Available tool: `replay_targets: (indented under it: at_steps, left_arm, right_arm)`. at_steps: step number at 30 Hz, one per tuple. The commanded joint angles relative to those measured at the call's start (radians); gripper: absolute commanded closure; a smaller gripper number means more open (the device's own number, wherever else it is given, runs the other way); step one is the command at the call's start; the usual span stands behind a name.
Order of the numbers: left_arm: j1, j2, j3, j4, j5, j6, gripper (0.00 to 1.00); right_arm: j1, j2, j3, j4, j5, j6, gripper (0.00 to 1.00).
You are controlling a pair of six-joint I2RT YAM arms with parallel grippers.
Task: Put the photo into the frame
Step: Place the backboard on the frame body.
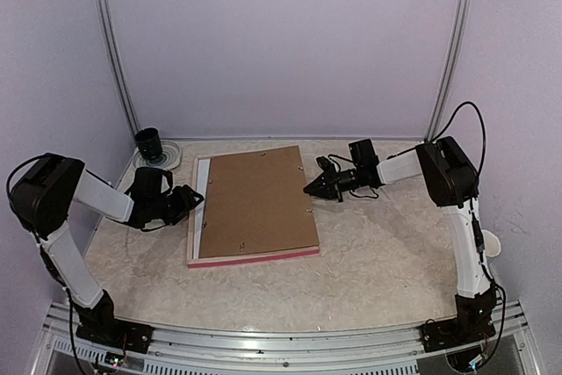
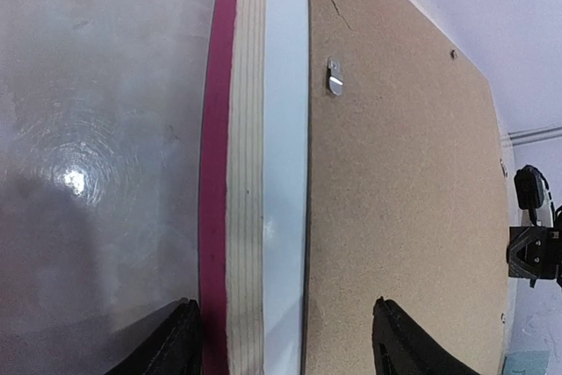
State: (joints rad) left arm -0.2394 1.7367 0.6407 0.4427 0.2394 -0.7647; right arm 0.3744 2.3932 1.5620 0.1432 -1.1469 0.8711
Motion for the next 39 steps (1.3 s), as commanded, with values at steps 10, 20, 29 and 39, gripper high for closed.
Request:
replay_targets:
  at_steps: [10,20,29,39]
  left_arm:
    - [-0.016,0.063,0.012,-0.112,0.012,0.008,0.38]
    - [-0.032,0.094,0.030,-0.110,0.023,0.010,0.42]
    - [-0.033,0.101,0.036,-0.117,0.022,0.017,0.44]
    - [-0.033,0.105,0.024,-0.108,0.028,0.013,0.44]
  right_arm:
    - [-0.004,0.005,0.086,-0.186,0.084,-0.164,0.96]
    - [0.025,0.036,0.150,-0.260,0.115,-0.221,0.92]
    - [0.024,0.037,0.176,-0.332,0.191,-0.263,0.80]
    - [0.025,-0.034,0.163,-0.470,0.394,-0.363,0.62]
